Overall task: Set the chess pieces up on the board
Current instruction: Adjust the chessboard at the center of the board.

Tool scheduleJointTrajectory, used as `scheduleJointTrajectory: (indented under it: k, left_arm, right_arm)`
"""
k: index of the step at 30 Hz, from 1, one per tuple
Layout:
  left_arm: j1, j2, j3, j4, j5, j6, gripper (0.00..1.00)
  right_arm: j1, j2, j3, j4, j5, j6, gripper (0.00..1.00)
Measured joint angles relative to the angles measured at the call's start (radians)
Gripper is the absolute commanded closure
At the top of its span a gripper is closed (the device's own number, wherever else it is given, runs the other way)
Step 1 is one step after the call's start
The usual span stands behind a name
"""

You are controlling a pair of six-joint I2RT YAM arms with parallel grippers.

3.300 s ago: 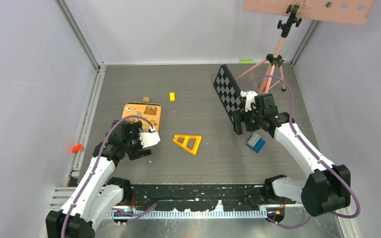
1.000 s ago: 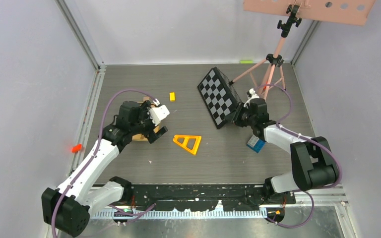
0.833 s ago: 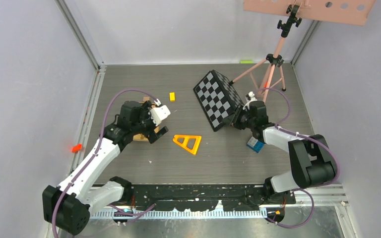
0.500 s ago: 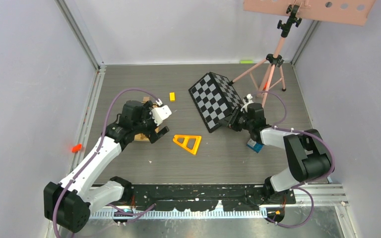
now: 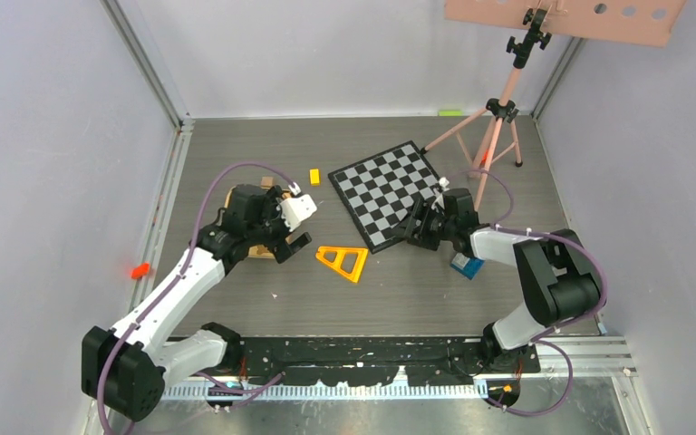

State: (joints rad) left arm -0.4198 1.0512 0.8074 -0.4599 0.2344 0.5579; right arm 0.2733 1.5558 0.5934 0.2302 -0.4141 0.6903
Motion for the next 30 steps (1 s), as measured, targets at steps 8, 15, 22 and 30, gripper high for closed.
scheduleJointTrajectory:
  k: [8, 15, 22, 30]
  left_arm:
    - [-0.006, -0.013, -0.013, -0.001, -0.016, 0.006, 0.02]
    - [-0.007, 0.007, -0.006, -0.001, -0.010, -0.035, 0.02]
    - [-0.013, 0.129, 0.122, -0.019, 0.035, -0.141, 0.02]
    - [-0.023, 0.184, 0.170, -0.001, 0.087, -0.205, 0.02]
  right_arm:
    - [-0.012, -0.097, 0.134, -0.375, -0.026, -0.190, 0.12]
    - [-0.034, -0.193, 0.374, -0.590, 0.037, -0.401, 0.12]
    - [-0.037, 0.001, 0.609, -0.589, 0.236, -0.607, 0.11]
    - [-0.053, 0.414, 0.860, -0.599, 0.364, -0.708, 0.03]
